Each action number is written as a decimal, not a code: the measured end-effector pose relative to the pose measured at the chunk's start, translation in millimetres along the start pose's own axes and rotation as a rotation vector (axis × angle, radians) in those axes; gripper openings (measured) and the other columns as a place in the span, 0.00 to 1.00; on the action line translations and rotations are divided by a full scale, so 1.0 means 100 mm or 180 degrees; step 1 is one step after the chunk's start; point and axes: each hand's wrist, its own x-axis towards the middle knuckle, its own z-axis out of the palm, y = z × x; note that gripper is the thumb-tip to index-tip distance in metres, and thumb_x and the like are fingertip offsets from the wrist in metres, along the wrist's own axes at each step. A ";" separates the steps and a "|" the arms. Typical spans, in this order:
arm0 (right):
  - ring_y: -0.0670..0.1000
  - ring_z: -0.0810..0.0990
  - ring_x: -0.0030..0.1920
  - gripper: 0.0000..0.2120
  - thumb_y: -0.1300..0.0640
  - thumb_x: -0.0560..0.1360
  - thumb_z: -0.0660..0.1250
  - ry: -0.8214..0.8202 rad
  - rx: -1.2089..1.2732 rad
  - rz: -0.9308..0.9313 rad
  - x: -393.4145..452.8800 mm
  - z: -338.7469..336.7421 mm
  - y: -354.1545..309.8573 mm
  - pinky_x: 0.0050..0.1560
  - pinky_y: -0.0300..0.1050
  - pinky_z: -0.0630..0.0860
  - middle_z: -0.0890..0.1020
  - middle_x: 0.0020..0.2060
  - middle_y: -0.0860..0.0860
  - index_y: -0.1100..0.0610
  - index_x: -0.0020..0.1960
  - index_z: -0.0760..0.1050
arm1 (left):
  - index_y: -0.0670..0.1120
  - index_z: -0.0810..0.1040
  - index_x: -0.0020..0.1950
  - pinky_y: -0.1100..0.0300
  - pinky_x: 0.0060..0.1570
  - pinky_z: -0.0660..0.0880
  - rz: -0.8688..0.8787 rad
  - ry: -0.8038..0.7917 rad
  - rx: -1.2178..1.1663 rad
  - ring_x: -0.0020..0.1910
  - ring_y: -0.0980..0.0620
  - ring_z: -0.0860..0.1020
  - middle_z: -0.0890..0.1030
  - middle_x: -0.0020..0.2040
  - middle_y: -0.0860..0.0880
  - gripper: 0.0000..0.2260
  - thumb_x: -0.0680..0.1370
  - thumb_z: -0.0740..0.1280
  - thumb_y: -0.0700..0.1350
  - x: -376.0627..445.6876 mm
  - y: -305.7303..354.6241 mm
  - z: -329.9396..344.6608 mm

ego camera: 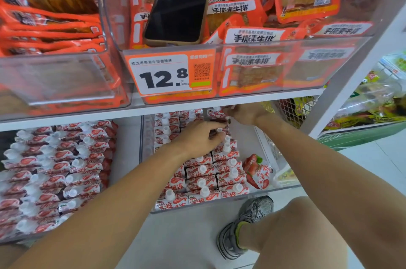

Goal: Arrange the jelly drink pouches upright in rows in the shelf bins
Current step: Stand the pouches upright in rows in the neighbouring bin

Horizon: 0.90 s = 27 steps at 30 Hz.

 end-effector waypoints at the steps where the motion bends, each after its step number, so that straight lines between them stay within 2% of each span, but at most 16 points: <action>1: 0.49 0.72 0.54 0.15 0.46 0.82 0.57 -0.0078 -0.0130 -0.0029 0.00 -0.02 0.00 0.63 0.49 0.70 0.75 0.50 0.45 0.51 0.61 0.77 | 0.55 0.74 0.69 0.68 0.38 0.68 -0.0014 0.0004 0.0007 0.35 0.61 0.73 0.78 0.42 0.55 0.17 0.80 0.62 0.54 -0.01 0.01 0.00; 2: 0.51 0.75 0.55 0.16 0.46 0.81 0.59 -0.0074 -0.0239 -0.0098 -0.01 -0.03 -0.01 0.62 0.50 0.72 0.77 0.52 0.48 0.54 0.62 0.77 | 0.55 0.74 0.69 0.68 0.35 0.67 -0.0033 0.0000 0.0022 0.33 0.62 0.71 0.75 0.38 0.58 0.17 0.80 0.62 0.54 -0.01 0.02 -0.01; 4: 0.53 0.78 0.50 0.13 0.48 0.79 0.64 0.0003 -0.0116 -0.0169 0.01 0.00 0.05 0.52 0.47 0.75 0.80 0.48 0.49 0.55 0.58 0.77 | 0.54 0.74 0.69 0.63 0.35 0.67 -0.0039 -0.0017 0.0070 0.32 0.61 0.72 0.74 0.34 0.60 0.17 0.81 0.61 0.54 -0.01 0.04 -0.02; 6: 0.49 0.75 0.41 0.09 0.51 0.79 0.65 0.0188 0.0128 -0.0198 -0.01 0.01 0.06 0.42 0.41 0.71 0.77 0.39 0.47 0.55 0.56 0.77 | 0.53 0.73 0.70 0.62 0.38 0.67 -0.0003 -0.0015 0.0135 0.35 0.59 0.73 0.74 0.35 0.58 0.18 0.81 0.61 0.53 -0.04 0.07 -0.02; 7: 0.49 0.75 0.39 0.08 0.51 0.80 0.64 0.0323 0.0223 -0.0185 0.01 0.03 0.08 0.40 0.42 0.71 0.75 0.36 0.46 0.56 0.52 0.76 | 0.53 0.73 0.69 0.61 0.42 0.68 0.0045 0.0018 0.0188 0.39 0.56 0.75 0.75 0.38 0.56 0.18 0.81 0.61 0.53 -0.06 0.08 -0.02; 8: 0.51 0.76 0.40 0.09 0.50 0.80 0.64 0.0435 0.0288 -0.0207 0.02 0.04 0.09 0.41 0.45 0.73 0.75 0.35 0.47 0.56 0.49 0.75 | 0.52 0.73 0.69 0.58 0.47 0.70 0.0091 0.0059 0.0279 0.46 0.52 0.76 0.77 0.43 0.53 0.17 0.81 0.61 0.53 -0.08 0.09 -0.02; 10: 0.54 0.78 0.46 0.09 0.48 0.78 0.64 0.0609 0.0430 -0.0210 0.10 0.10 0.15 0.52 0.49 0.76 0.76 0.38 0.47 0.53 0.45 0.76 | 0.49 0.72 0.68 0.51 0.60 0.69 0.0064 0.0130 0.0511 0.60 0.47 0.72 0.77 0.58 0.48 0.18 0.80 0.61 0.54 -0.13 0.11 -0.01; 12: 0.52 0.76 0.50 0.08 0.49 0.80 0.64 0.0568 0.0260 -0.0254 0.09 0.11 0.15 0.54 0.46 0.71 0.73 0.38 0.41 0.45 0.42 0.74 | 0.47 0.69 0.71 0.48 0.68 0.65 -0.0076 0.0196 0.0658 0.69 0.46 0.66 0.70 0.68 0.47 0.22 0.79 0.61 0.55 -0.21 0.11 -0.01; 14: 0.51 0.74 0.53 0.06 0.49 0.81 0.62 0.0209 0.0101 -0.0249 0.07 0.10 0.14 0.55 0.45 0.69 0.73 0.41 0.40 0.45 0.48 0.76 | 0.46 0.61 0.75 0.47 0.72 0.61 -0.0297 0.0140 0.0644 0.75 0.45 0.58 0.61 0.75 0.46 0.28 0.79 0.62 0.57 -0.33 0.10 -0.02; 16: 0.51 0.74 0.55 0.10 0.49 0.82 0.60 -0.0041 0.0045 -0.0169 0.09 0.08 0.16 0.56 0.46 0.70 0.77 0.47 0.44 0.49 0.57 0.78 | 0.46 0.53 0.77 0.48 0.73 0.59 -0.0405 -0.0022 0.0593 0.77 0.46 0.53 0.53 0.78 0.47 0.34 0.78 0.62 0.58 -0.43 0.09 -0.01; 18: 0.54 0.76 0.59 0.11 0.51 0.81 0.61 -0.0025 0.0406 -0.0116 0.13 0.08 0.15 0.62 0.48 0.73 0.79 0.53 0.49 0.53 0.60 0.77 | 0.47 0.49 0.78 0.48 0.74 0.58 -0.0398 -0.0100 0.0558 0.78 0.47 0.51 0.49 0.79 0.48 0.36 0.78 0.63 0.59 -0.50 0.07 0.00; 19: 0.53 0.77 0.60 0.12 0.53 0.81 0.63 0.0000 0.0684 -0.0129 0.12 0.11 0.12 0.63 0.45 0.73 0.79 0.55 0.50 0.54 0.63 0.76 | 0.47 0.49 0.79 0.49 0.75 0.57 -0.0386 -0.0090 0.0543 0.78 0.47 0.50 0.49 0.79 0.48 0.37 0.78 0.63 0.59 -0.50 0.07 0.00; 21: 0.48 0.75 0.60 0.16 0.59 0.80 0.63 -0.0209 0.0978 -0.0272 0.02 0.11 0.02 0.56 0.30 0.72 0.79 0.58 0.48 0.55 0.68 0.75 | 0.45 0.51 0.78 0.51 0.75 0.57 -0.0356 -0.0015 0.0533 0.77 0.48 0.52 0.51 0.79 0.48 0.36 0.78 0.64 0.58 -0.50 0.06 -0.01; 22: 0.47 0.74 0.62 0.17 0.61 0.81 0.63 -0.0373 0.1016 -0.0340 0.01 0.10 0.00 0.55 0.27 0.70 0.78 0.60 0.48 0.54 0.69 0.74 | 0.44 0.52 0.78 0.52 0.74 0.58 -0.0349 0.0042 0.0527 0.77 0.48 0.54 0.53 0.78 0.47 0.36 0.78 0.64 0.58 -0.50 0.06 -0.01; 25: 0.48 0.70 0.68 0.18 0.57 0.81 0.61 -0.0722 0.0483 -0.0432 -0.01 -0.01 -0.07 0.66 0.39 0.65 0.74 0.68 0.45 0.44 0.70 0.72 | 0.44 0.54 0.77 0.53 0.72 0.60 -0.0304 0.0270 0.0516 0.75 0.47 0.58 0.58 0.76 0.45 0.36 0.77 0.66 0.57 -0.46 0.08 -0.04; 27: 0.49 0.70 0.69 0.19 0.57 0.82 0.60 -0.0784 0.0373 -0.0433 -0.02 -0.03 -0.08 0.71 0.46 0.65 0.73 0.69 0.44 0.42 0.70 0.72 | 0.45 0.55 0.77 0.54 0.71 0.60 -0.0193 0.0405 0.0518 0.74 0.47 0.59 0.61 0.75 0.46 0.37 0.75 0.68 0.59 -0.38 0.11 -0.07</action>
